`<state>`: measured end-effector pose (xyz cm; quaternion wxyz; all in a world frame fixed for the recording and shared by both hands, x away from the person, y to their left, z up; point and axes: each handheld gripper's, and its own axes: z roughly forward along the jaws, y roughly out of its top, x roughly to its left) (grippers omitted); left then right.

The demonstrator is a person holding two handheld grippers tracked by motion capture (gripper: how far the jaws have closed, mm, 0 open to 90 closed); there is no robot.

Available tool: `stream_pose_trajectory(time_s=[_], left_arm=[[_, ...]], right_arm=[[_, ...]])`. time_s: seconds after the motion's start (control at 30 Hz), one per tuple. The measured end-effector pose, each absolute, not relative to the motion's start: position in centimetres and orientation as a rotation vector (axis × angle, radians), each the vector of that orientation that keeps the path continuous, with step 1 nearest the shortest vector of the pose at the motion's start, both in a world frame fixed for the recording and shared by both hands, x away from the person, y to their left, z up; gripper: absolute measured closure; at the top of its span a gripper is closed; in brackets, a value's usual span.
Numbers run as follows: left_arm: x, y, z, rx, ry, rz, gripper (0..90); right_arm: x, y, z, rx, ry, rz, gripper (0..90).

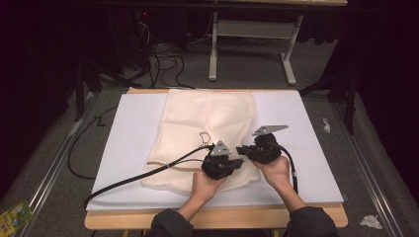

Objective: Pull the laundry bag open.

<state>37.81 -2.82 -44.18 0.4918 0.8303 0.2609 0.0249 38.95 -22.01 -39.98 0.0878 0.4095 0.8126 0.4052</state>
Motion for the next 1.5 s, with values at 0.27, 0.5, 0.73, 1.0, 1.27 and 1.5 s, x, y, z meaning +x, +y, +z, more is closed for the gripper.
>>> stream_pose_trajectory(time_s=[0.27,0.5,0.73,1.0,1.27,1.5], left_arm=[[37.6,-2.5,-43.7,2.045,0.628,0.077,87.0],[37.7,-2.3,-43.4,2.060,0.628,0.082,87.1],[37.5,-2.0,-43.3,2.080,0.631,0.089,87.1],[37.5,-1.8,-43.3,2.081,0.642,0.086,87.2],[37.3,-1.1,-43.2,2.083,0.648,0.104,87.1],[37.4,-0.8,-43.3,2.087,0.653,0.104,87.2]], right_arm=[[38.8,-22.2,-40.0,1.215,2.426,1.189,88.8],[38.7,-22.4,-40.0,1.201,2.433,1.183,88.9],[38.6,-22.7,-40.3,1.201,2.435,1.198,89.0],[38.5,-23.0,-40.3,1.200,2.434,1.201,89.1],[38.5,-23.2,-40.4,1.199,2.428,1.207,89.1],[38.6,-23.2,-40.4,1.199,2.429,1.206,89.1]])
